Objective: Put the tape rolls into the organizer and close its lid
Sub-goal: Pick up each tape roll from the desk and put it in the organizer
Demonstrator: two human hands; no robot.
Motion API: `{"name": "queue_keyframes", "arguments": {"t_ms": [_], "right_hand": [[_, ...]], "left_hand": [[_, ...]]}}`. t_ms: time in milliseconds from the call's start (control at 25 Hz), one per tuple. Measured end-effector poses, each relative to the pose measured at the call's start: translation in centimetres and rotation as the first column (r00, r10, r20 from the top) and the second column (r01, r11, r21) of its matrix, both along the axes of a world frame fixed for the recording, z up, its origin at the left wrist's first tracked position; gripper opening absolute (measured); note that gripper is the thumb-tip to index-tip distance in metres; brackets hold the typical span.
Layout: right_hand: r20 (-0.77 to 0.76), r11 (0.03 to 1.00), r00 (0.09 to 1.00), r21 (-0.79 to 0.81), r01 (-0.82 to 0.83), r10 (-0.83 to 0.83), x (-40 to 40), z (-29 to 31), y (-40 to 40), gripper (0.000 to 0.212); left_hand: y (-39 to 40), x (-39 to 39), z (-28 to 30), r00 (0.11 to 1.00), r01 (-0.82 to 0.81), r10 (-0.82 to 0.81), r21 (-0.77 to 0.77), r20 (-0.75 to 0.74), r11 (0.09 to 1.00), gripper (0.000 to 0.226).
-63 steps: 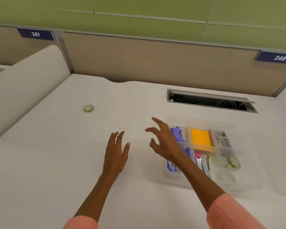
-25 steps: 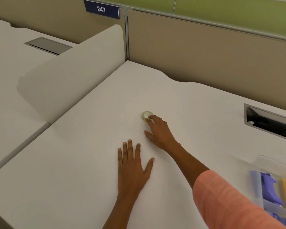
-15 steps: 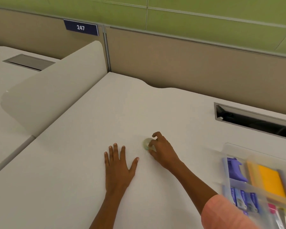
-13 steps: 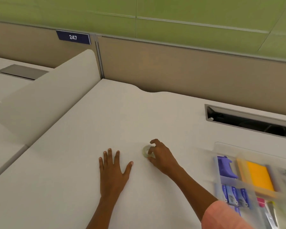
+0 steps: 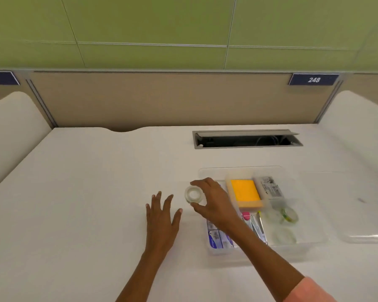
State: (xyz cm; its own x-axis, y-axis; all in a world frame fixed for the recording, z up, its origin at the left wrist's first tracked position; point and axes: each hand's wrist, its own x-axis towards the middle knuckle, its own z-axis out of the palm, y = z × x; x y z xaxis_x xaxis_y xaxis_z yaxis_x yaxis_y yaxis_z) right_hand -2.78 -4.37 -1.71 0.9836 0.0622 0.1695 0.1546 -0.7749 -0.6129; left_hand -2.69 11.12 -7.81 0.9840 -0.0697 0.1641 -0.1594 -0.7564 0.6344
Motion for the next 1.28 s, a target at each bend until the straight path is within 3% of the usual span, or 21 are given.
{"name": "queue_keyframes", "arguments": {"t_ms": [160, 320, 480, 600, 840, 1040, 1280], "right_hand": [[-0.024, 0.977, 0.977, -0.014, 0.212, -0.212, -2.7, 1.1, -8.7, 0.065], [-0.055, 0.915, 0.914, 0.004, 0.404, -0.403, -6.1, 1.2, -16.0, 0.055], [-0.022, 0.849, 0.858, -0.161, 0.503, -0.513, -8.8, -0.2, -21.1, 0.048], [-0.038, 0.834, 0.864, -0.285, 0.473, -0.503, -9.9, -1.8, -22.8, 0.048], [-0.29, 0.837, 0.838, -0.455, 0.304, -0.462, -9.4, -2.8, -23.1, 0.049], [-0.441, 0.847, 0.751, -0.442, 0.295, -0.491, -8.6, -2.4, -22.8, 0.052], [-0.484, 0.851, 0.718, -0.429, 0.303, -0.499, -8.7, -2.0, -22.7, 0.056]], "left_hand": [[-7.1, -0.6, 1.3, 0.986, 0.168, -0.166, -0.078, 0.032, 0.983, 0.049], [-11.8, -1.7, 1.1, 0.968, 0.249, -0.249, -0.071, 0.005, 0.966, 0.048], [-14.0, -2.3, 0.9, 0.962, 0.273, -0.273, -0.041, 0.014, 0.961, 0.051], [-14.3, -2.1, 0.5, 0.966, 0.257, -0.256, -0.019, 0.022, 0.966, 0.055], [-14.0, -2.1, 0.4, 0.981, 0.195, -0.196, -0.018, -0.012, 0.981, 0.061], [-14.0, -2.2, 0.3, 0.981, 0.192, -0.192, -0.008, -0.027, 0.981, 0.061], [-14.1, -2.1, 0.0, 0.981, 0.188, -0.188, -0.011, -0.037, 0.982, 0.061]]}}
